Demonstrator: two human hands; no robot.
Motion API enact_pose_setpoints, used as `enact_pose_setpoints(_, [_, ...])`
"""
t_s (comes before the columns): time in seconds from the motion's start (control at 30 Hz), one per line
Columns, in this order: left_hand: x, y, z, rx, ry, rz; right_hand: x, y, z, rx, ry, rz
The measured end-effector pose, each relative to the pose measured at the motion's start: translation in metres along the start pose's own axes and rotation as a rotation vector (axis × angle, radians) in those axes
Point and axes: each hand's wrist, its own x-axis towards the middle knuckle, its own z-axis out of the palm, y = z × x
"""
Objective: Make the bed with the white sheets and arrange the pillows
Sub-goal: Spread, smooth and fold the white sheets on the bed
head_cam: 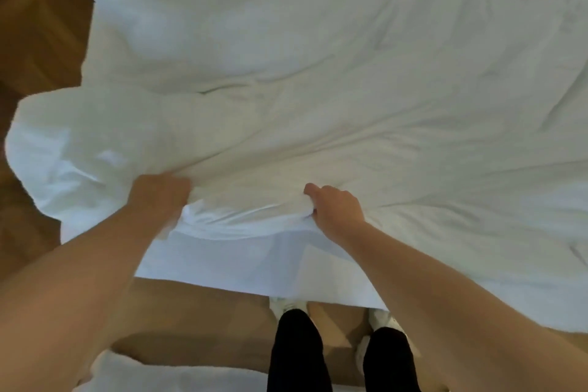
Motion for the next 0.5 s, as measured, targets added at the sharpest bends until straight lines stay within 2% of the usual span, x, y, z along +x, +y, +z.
enact_pose_setpoints(0.1, [0.008,0.011,0.018,-0.063,0.103,-0.029,-0.003,0.004,0.007,-0.004,-0.106,0.035])
enact_pose_setpoints(0.2, [0.009,0.014,0.045,-0.103,0.186,-0.005,-0.004,0.0,0.009,-0.262,-0.177,-0.162])
enact_pose_setpoints(0.27, [0.007,0.018,0.051,-0.161,0.103,0.033,-0.002,-0.006,0.001,-0.214,-0.274,-0.251])
enact_pose_setpoints(0.33, [0.009,0.01,0.041,-0.186,-0.117,0.084,-0.001,-0.011,-0.023,0.009,-0.41,-0.203])
enact_pose_setpoints(0.37, [0.01,0.002,0.027,-0.21,-0.201,0.09,-0.001,-0.012,-0.038,0.07,-0.416,-0.178])
enact_pose_setpoints(0.4, [0.014,-0.007,0.002,-0.238,-0.222,0.071,0.001,-0.009,-0.06,0.083,-0.37,-0.149])
enact_pose_setpoints(0.43, [0.02,-0.018,-0.023,-0.264,-0.173,0.043,0.005,-0.005,-0.082,0.076,-0.296,-0.119])
enact_pose_setpoints(0.5, [0.034,-0.034,-0.085,-0.279,0.04,-0.04,0.018,0.008,-0.128,0.024,-0.048,-0.035])
